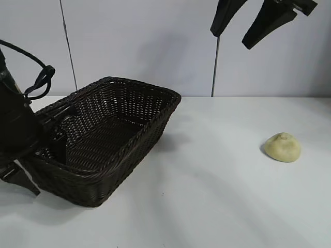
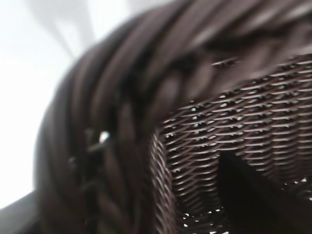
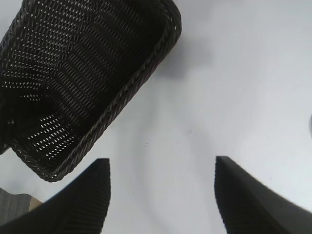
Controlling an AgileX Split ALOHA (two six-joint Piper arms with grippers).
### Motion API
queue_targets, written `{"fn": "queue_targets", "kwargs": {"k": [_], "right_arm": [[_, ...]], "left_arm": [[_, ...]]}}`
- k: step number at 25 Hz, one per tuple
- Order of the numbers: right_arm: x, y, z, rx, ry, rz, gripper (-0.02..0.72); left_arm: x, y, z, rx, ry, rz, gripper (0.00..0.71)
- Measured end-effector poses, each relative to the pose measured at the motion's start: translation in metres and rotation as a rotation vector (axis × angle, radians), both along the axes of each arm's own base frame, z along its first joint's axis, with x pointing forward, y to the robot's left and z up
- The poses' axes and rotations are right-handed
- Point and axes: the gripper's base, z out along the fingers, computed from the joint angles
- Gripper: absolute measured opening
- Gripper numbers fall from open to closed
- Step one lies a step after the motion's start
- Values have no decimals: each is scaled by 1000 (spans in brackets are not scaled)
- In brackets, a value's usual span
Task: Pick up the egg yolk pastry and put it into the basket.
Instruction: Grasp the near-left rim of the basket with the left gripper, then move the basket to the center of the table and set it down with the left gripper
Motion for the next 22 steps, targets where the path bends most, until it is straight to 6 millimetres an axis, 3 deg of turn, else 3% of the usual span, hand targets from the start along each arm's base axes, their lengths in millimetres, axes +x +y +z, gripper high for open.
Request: {"fn": "queue_targets", "kwargs": {"k": [3, 8, 22], "right_arm": [[0, 0, 0, 0, 0, 0, 453], [0, 0, 0, 0, 0, 0, 453], [0, 0, 0, 0, 0, 0, 453]], "left_arm": [[0, 0, 0, 0, 6, 2, 213], [0, 0, 1, -11, 6, 27, 115], [-4, 3, 25, -26, -33, 1, 103]]}}
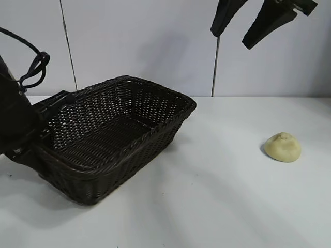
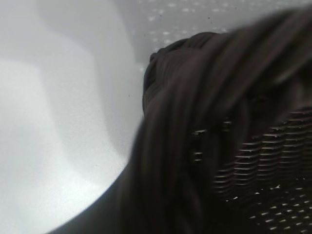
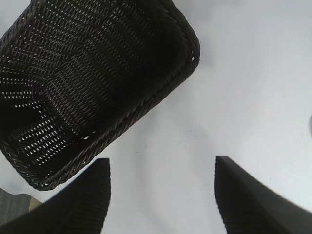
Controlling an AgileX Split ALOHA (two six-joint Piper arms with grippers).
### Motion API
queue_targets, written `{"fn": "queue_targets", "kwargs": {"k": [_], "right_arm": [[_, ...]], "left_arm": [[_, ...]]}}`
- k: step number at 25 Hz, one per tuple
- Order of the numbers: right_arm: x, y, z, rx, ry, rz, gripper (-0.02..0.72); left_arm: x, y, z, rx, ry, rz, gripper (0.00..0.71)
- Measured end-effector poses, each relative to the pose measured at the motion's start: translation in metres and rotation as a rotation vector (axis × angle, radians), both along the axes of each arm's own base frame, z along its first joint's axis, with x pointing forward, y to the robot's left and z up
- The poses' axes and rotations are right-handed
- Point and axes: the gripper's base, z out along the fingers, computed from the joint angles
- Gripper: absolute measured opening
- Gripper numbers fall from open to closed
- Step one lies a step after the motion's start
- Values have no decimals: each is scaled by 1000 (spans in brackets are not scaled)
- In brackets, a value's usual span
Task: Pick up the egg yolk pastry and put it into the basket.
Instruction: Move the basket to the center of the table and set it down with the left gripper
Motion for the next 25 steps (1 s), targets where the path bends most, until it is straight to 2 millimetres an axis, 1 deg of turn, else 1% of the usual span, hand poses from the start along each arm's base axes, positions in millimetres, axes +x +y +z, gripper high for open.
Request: {"fn": "queue_targets", "kwargs": {"k": [3, 6, 11, 15, 17, 21, 25], "right_arm": [[0, 0, 0, 0, 0, 0, 453], [0, 0, 0, 0, 0, 0, 453], [0, 0, 0, 0, 1, 0, 453], [0, 0, 0, -1, 1, 0, 453], [0, 0, 0, -1, 1, 0, 453], [0, 0, 0, -1, 1, 0, 453], [0, 0, 0, -1, 1, 0, 453]], "left_arm": [[2, 10, 6, -23, 0, -16, 103], [8, 20, 12, -59, -14, -82, 103], [17, 27, 24, -117, -54, -214, 103], [24, 26, 35, -105, -80, -340, 103], [29, 24, 36, -102, -67, -415, 103], [51, 16, 34, -97, -29, -604, 103], [76, 9, 37, -98, -32, -781, 103]]}}
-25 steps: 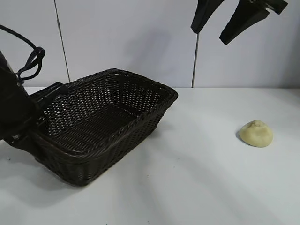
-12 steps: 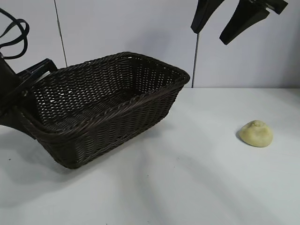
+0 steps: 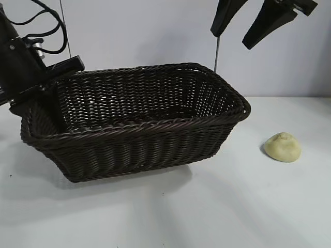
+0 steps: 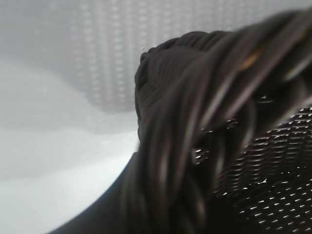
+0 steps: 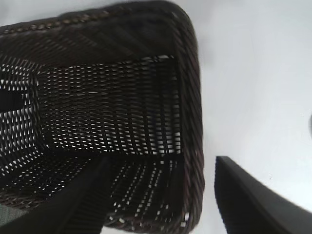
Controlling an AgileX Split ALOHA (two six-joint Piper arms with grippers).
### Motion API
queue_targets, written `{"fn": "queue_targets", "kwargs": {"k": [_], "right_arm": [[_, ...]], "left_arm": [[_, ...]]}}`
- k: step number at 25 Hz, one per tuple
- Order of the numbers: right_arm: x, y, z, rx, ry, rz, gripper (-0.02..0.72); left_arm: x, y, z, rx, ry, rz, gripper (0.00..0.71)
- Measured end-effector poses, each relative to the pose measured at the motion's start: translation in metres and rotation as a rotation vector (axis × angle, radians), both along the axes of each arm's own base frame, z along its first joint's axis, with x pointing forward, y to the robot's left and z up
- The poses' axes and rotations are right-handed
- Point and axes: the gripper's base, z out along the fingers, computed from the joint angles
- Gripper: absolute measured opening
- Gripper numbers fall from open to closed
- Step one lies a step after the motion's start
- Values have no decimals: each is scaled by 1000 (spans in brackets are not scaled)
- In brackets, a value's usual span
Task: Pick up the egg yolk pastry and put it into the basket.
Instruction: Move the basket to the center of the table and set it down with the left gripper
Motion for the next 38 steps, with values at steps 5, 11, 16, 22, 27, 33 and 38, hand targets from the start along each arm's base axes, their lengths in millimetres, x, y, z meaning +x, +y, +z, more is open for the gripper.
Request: {"fn": "queue_targets", "kwargs": {"k": [5, 11, 16, 22, 27, 33, 38], "right_arm": [[0, 0, 0, 0, 0, 0, 454], [0, 0, 0, 0, 0, 0, 454], [0, 0, 0, 0, 0, 0, 454], [0, 0, 0, 0, -1, 0, 454], [0, 0, 0, 1, -1, 0, 454], [0, 0, 0, 1, -1, 0, 454], [0, 0, 0, 1, -1, 0, 454]], "left_arm": [[20, -4, 6, 6, -37, -144, 103], [28, -3, -8, 40, -20, -193, 103], [32, -5, -22, 39, -5, -196, 103], [40, -5, -35, 45, -43, -186, 103], [43, -6, -49, 45, -22, -181, 103], [44, -7, -59, 42, -6, -179, 103], [44, -7, -59, 42, -9, -180, 102]]}}
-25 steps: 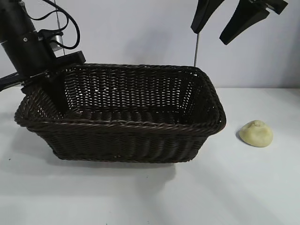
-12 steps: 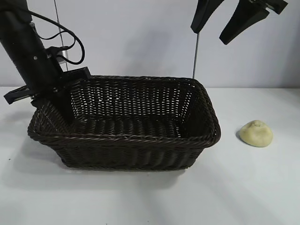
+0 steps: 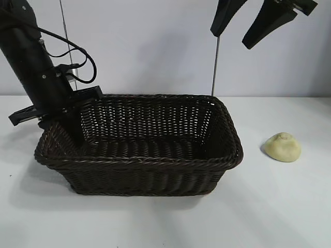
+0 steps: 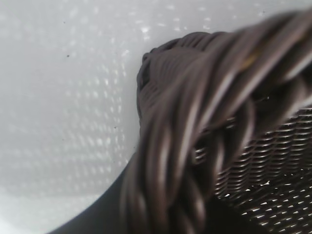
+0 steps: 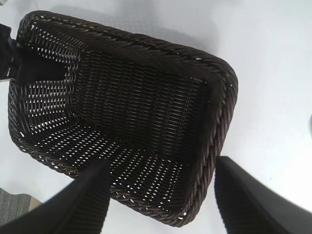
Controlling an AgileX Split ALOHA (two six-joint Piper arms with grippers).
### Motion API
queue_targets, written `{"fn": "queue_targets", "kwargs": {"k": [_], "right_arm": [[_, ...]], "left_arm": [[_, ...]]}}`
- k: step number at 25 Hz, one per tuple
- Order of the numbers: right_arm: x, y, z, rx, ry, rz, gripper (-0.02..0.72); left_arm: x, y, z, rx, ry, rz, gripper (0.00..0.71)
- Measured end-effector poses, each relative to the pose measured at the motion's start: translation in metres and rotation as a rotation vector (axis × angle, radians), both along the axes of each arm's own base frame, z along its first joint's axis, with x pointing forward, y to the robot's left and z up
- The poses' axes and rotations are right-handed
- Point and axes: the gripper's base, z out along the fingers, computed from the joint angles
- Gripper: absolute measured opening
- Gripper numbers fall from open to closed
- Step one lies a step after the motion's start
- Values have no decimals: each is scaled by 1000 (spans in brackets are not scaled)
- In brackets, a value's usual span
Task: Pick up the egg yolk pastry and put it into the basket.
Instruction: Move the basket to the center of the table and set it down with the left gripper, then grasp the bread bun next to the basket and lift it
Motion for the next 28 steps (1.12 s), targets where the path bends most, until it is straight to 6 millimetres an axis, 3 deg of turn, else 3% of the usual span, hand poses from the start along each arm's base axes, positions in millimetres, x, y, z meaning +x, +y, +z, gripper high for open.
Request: {"fn": "queue_targets", "kwargs": {"k": [3, 6, 9, 13, 28], "right_arm": [[0, 0, 0, 0, 0, 0, 454], [0, 0, 0, 0, 0, 0, 454], [0, 0, 0, 0, 0, 0, 454], [0, 0, 0, 0, 0, 0, 454], [0, 0, 0, 0, 2, 1, 454]], "left_arm": [[0, 0, 0, -3, 0, 2, 171], [0, -1, 0, -9, -1, 6, 367], [0, 1, 5, 3, -15, -3, 464], [-2, 3, 24, 19, -58, -20, 492], [-33, 12, 126, -2, -223, -32, 498]]}}
